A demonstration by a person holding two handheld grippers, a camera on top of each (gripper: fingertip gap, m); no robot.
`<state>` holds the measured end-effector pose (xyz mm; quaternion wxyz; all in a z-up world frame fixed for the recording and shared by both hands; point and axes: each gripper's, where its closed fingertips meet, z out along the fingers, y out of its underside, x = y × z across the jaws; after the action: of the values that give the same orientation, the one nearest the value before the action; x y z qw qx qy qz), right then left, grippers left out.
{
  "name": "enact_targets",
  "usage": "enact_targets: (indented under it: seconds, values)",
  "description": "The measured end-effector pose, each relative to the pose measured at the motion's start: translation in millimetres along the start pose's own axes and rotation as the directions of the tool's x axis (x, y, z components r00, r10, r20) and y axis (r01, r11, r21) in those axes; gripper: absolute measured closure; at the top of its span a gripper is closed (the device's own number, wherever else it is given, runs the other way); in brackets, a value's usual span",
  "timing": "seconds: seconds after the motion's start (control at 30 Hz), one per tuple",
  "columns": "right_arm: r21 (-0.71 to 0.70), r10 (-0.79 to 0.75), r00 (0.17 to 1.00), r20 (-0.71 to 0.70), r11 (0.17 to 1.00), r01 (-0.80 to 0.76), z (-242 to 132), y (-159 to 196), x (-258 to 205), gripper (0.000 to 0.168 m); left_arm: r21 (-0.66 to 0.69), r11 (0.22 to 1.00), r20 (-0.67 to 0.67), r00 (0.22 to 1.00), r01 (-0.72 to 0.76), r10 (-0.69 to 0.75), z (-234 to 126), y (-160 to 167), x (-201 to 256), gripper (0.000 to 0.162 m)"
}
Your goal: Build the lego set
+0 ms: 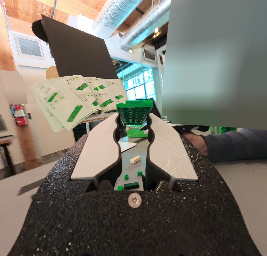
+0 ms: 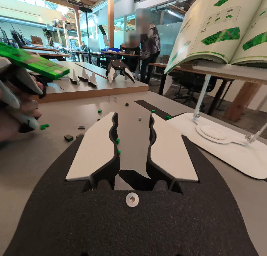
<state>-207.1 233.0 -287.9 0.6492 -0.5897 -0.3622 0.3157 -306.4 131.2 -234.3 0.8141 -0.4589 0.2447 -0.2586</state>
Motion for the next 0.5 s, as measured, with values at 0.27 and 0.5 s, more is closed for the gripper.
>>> enact_targets:
  seconds: [0.27,0.5]
  values:
    - [0.057,-0.079,0.997,0.015,0.995,0.078,-4,-4,-8,0.138,-0.080,0.991,-0.029,0.994,-0.112,0.110,7,13,12,0.127]
    - [0.066,-0.145,0.989,0.030,0.988,0.142,-5,-4,-15,0.142,-0.098,0.983,-0.060,0.987,-0.154,0.149,9,15,20,0.127]
